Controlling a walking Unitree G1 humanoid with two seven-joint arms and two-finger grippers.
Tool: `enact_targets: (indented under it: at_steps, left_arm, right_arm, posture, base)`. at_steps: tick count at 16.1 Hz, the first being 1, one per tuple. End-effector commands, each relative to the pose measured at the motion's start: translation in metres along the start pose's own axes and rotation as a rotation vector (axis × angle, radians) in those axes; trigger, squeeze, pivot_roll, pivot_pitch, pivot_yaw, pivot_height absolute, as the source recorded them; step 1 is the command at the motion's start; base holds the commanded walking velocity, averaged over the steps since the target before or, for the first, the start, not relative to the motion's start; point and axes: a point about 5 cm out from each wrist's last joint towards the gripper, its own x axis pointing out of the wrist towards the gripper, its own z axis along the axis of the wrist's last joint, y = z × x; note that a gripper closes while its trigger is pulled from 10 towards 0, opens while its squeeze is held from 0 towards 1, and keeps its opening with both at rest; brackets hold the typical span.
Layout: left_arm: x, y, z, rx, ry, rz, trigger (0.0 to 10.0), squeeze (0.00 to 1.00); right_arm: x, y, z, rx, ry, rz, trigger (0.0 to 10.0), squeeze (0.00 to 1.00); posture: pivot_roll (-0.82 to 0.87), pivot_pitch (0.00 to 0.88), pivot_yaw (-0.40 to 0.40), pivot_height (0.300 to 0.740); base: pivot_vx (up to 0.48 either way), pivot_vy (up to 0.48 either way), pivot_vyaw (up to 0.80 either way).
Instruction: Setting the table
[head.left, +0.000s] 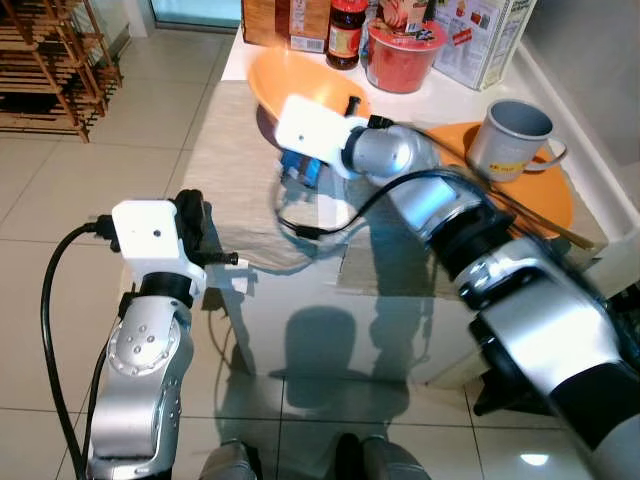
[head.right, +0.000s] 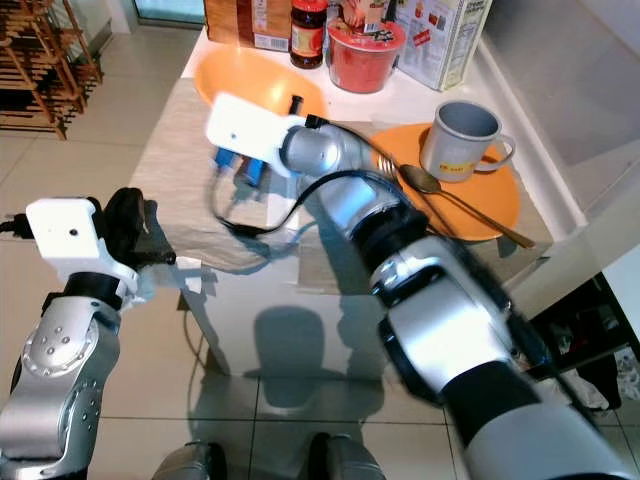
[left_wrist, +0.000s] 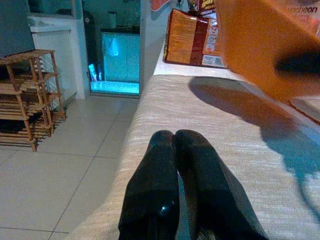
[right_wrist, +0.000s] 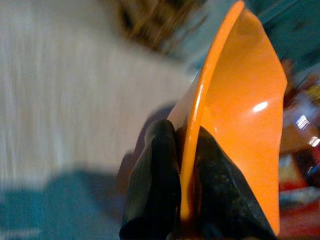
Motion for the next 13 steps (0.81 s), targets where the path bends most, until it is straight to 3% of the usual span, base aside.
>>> enact_targets:
  at_steps: [1,4,6,7,8,10,13]
  left_arm:
    - [0.003,0.005,0.001,0.019,-0.005,0.033,10.0,0.0]
    - [0.006,0.012,0.004,0.023,-0.017,0.078,10.0,0.0]
    - [0.007,0.018,0.003,0.022,-0.013,0.111,10.0,0.0]
    - [0.008,0.029,0.001,0.023,0.003,0.168,10.0,0.0]
    - [0.007,0.038,0.0,0.023,0.016,0.207,10.0,0.0]
    - [0.005,0.046,-0.002,0.029,0.027,0.242,10.0,0.0]
    - [0.005,0.039,-0.005,0.028,0.038,0.217,10.0,0.0]
  right_arm:
    - [-0.01,-0.03,0.051,0.094,-0.344,-0.234,10.0,0.0]
    - [-0.029,-0.029,0.069,0.316,-0.576,-0.302,10.0,0.0]
    - [-0.037,-0.022,0.072,0.442,-0.663,-0.286,10.0,0.0]
    - [-0.045,-0.015,0.072,0.581,-0.734,-0.247,10.0,0.0]
    - [-0.052,-0.01,0.071,0.651,-0.766,-0.215,10.0,0.0]
    - [-0.055,0.0,0.067,0.671,-0.76,-0.177,10.0,0.0]
    - [-0.058,0.024,0.069,0.706,-0.77,-0.071,10.0,0.0]
  posture:
    - [-0.02,0.094,-0.053,0.74]
    - [-0.03,0.078,-0.054,0.74]
    - [-0.03,0.071,-0.055,0.74]
    - [-0.02,0.063,-0.056,0.74]
    - [-0.03,0.061,-0.055,0.74]
    - [-0.02,0.061,-0.053,0.74]
    - [-0.03,0.061,-0.047,0.74]
  base:
    - [0.0,0.0,0.0]
    - [0.0,0.0,0.0]
    - [0.0,0.0,0.0]
    - [0.0,0.0,0.0]
    - [0.0,0.0,0.0]
    - [-0.364,0.0,0.0]
    - [-0.409,0.0,0.0]
